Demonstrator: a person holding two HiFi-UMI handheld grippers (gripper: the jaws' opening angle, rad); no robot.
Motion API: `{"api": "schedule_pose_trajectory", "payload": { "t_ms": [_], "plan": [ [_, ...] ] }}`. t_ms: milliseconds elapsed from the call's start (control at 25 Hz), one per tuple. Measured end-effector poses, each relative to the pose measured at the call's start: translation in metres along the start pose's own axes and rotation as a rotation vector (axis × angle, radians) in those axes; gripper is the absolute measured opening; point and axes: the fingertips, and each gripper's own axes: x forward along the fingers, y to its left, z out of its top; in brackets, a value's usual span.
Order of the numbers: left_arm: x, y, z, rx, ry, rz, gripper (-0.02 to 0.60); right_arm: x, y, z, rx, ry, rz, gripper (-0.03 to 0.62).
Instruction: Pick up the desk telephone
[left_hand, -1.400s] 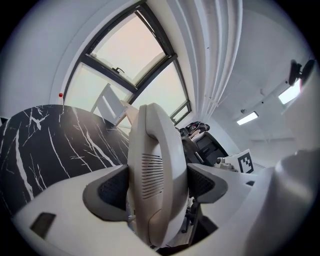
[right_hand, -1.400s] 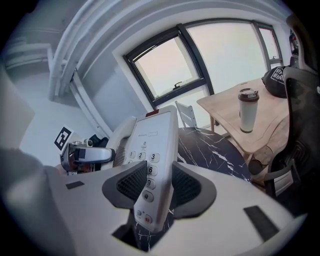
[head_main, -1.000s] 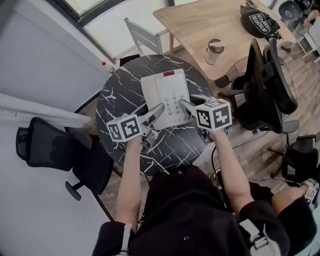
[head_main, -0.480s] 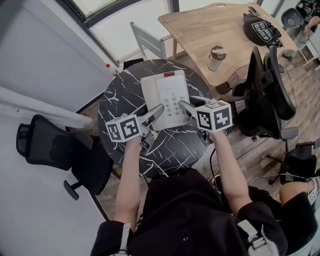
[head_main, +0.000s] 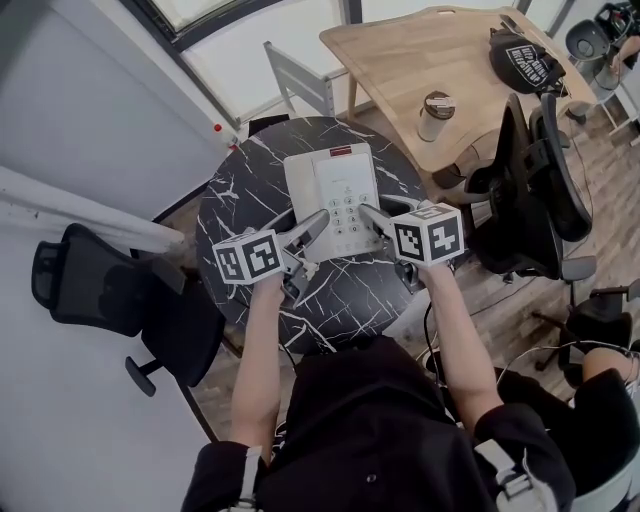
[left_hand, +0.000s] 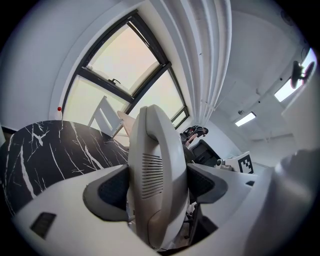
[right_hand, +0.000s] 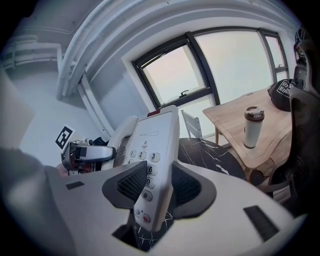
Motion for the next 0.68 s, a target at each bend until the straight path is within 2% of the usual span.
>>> {"api": "schedule_pose_trajectory", "payload": {
  "t_ms": [680],
  "plan": [
    [0.0069, 0.0011, -0.0079, -0.008, 0.015, 0.002, 0.374, 0.0013, -0.008, -0.007, -0.001, 0.017, -0.002, 0.172]
  ]
}}
